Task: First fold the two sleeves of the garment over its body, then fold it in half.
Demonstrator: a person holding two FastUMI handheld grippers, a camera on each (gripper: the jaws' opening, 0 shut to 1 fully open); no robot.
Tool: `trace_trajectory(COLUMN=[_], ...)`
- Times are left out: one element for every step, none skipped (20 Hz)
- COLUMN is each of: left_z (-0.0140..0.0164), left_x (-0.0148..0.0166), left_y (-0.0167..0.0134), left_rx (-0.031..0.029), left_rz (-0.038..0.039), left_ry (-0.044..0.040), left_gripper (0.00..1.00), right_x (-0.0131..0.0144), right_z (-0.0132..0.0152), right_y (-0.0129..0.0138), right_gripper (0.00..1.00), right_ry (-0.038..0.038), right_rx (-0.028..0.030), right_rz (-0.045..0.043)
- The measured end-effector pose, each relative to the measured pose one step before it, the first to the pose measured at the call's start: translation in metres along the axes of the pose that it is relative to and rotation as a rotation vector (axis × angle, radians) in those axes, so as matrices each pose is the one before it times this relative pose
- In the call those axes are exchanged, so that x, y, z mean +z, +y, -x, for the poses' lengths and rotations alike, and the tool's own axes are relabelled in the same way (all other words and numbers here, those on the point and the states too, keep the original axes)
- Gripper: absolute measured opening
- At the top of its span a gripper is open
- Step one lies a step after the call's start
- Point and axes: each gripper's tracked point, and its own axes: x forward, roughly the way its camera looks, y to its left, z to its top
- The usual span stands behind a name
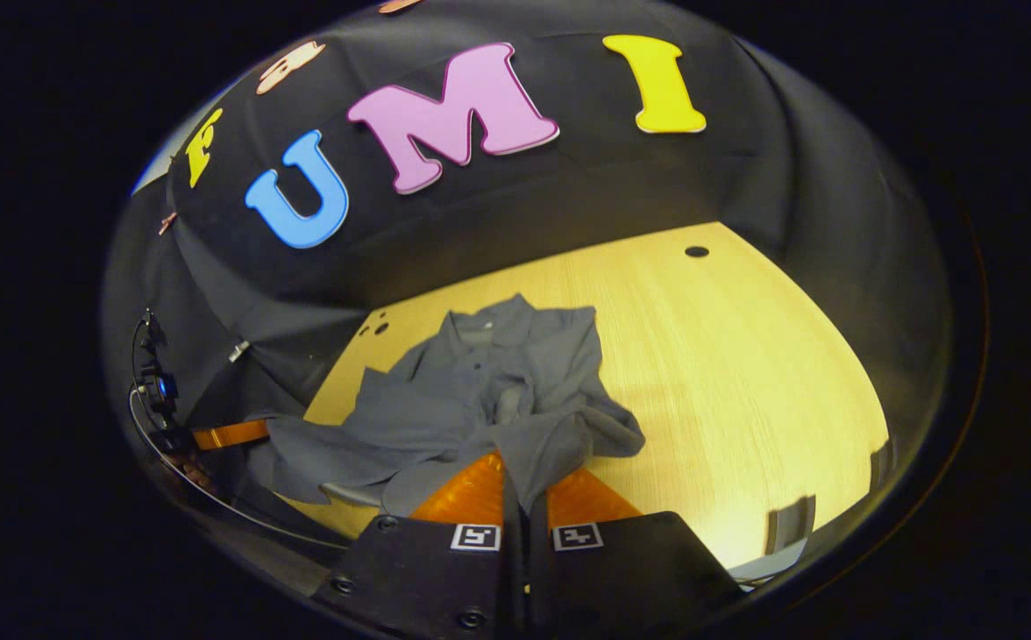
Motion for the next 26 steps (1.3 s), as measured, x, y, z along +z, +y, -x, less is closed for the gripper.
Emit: trace_trajectory(left_z=[-0.00906,-0.00941,-0.00974,-0.01032,-0.01342,-0.01845,-0.01779,-0.01468,-0.02237,-0.01463,-0.01410,-0.01403,-0.01753,-0.01401,-0.01439,-0.01502,-0.01652,-0.01408,-0.01323,-0.01208,-0.01331,-0.01170,-0.01004,-0.01148,-0.00913,-0.00433], left_x=[0.01450,0.01169,0.01097,0.00974,0.00674,0.00852,0.00949,0.00648,0.00677,0.00393,0.00163,0.00203,0.00246,0.00238,0.00085,0.00151,-0.00223,-0.00234,-0.00194,-0.00302,-0.00518,-0.00700,-0.00894,-0.01100,-0.00878,-0.00417], left_y=[0.00054,-0.00054,-0.00025,0.00126,0.00168,0.00109,0.00304,0.00357,0.00238,-0.00016,-0.00026,0.00141,0.00063,0.00216,0.00229,0.00275,0.00235,0.00291,0.00324,0.00339,0.00539,0.00571,0.00469,0.00594,0.00552,0.00137], left_rx=[0.00046,0.00000,0.00247,0.00323,0.00343,0.00795,0.00931,0.00947,0.00859,0.00271,0.00705,0.00839,0.01149,0.01000,0.01000,0.00823,0.00876,0.01025,0.01187,0.01402,0.01800,0.01723,0.02020,0.02560,0.01949,0.00749], left_rz=[0.00882,0.00924,0.00263,-0.00125,0.00054,0.01495,0.01408,0.00398,0.00151,0.00041,-0.00538,-0.00696,-0.00907,-0.00230,0.00394,0.00932,0.00692,0.00207,-0.00639,-0.01216,-0.00802,0.00466,0.01434,0.02349,0.02173,0.00748], left_ry=[-0.02251,-0.02049,-0.01857,-0.01359,-0.01011,-0.00563,-0.00793,-0.00493,-0.00659,-0.00354,0.00057,-0.00060,-0.00499,-0.00010,0.00063,0.00511,0.00590,0.00910,0.00850,0.00873,0.01438,0.01485,0.01859,0.02408,0.01335,0.00172], left_gripper=[0.05,0.05,0.05,0.05,0.05,0.05,0.06,0.05,0.05,0.06,0.06,0.05,0.05,0.08,0.05,0.05,0.05,0.05,0.05,0.05,0.05,0.05,0.05,0.05,0.05,0.05], right_x=[0.01385,0.01223,0.01221,0.01093,0.00939,0.00723,0.00595,0.00304,0.00282,-0.00039,0.00083,0.00125,0.00193,0.00220,0.00282,0.00125,-0.00021,-0.00028,-0.00149,-0.00044,-0.00051,-0.00196,-0.00400,-0.00661,-0.00571,-0.00494], right_z=[-0.00744,-0.00864,-0.01026,-0.01143,-0.01233,-0.01703,-0.01935,-0.01287,-0.01911,-0.01405,-0.01343,-0.01348,-0.01306,-0.01349,-0.01777,-0.01328,-0.01518,-0.01370,-0.01392,-0.01386,-0.01258,-0.01163,-0.01215,-0.01294,-0.01046,-0.00795], right_y=[0.00018,-0.00160,-0.00097,-0.00085,-0.00126,-0.00407,-0.00714,-0.00417,-0.00715,-0.00584,-0.00491,-0.00468,-0.00375,-0.00445,-0.00488,-0.00396,-0.00457,-0.00439,-0.00303,-0.00205,-0.00098,-0.00075,-0.00025,-0.00046,-0.00162,-0.00153], right_gripper=[0.07,0.07,0.07,0.07,0.07,0.07,0.07,0.07,0.07,0.07,0.07,0.07,0.07,0.06,0.07,0.07,0.07,0.07,0.07,0.07,0.07,0.07,0.06,0.07,0.07,0.07], right_ry=[-0.01916,-0.01908,-0.01974,-0.01614,-0.01277,-0.00610,-0.00052,0.00149,0.00212,0.00678,0.00484,0.00330,-0.00062,0.00158,-0.00017,0.00376,0.00639,0.01003,0.00797,0.00472,0.00435,0.00637,0.00898,0.01728,0.01233,0.00739], right_rx=[0.00523,0.00141,-0.00041,0.00206,-0.00053,-0.00354,-0.00670,-0.00320,-0.00154,-0.00411,-0.00215,-0.00347,-0.00163,-0.00133,-0.00139,-0.00066,-0.00315,-0.00131,-0.00627,0.00073,-0.00141,-0.00128,-0.00259,-0.00273,-0.00880,-0.00729], right_rz=[0.00651,0.01230,0.01108,0.00476,0.00521,0.00647,0.00675,0.00484,0.00365,-0.00199,-0.00422,-0.00548,-0.00658,-0.00894,-0.00688,0.00115,0.00114,-0.00119,-0.00215,-0.00616,-0.00442,-0.00240,0.00074,0.00638,0.01617,0.01612])
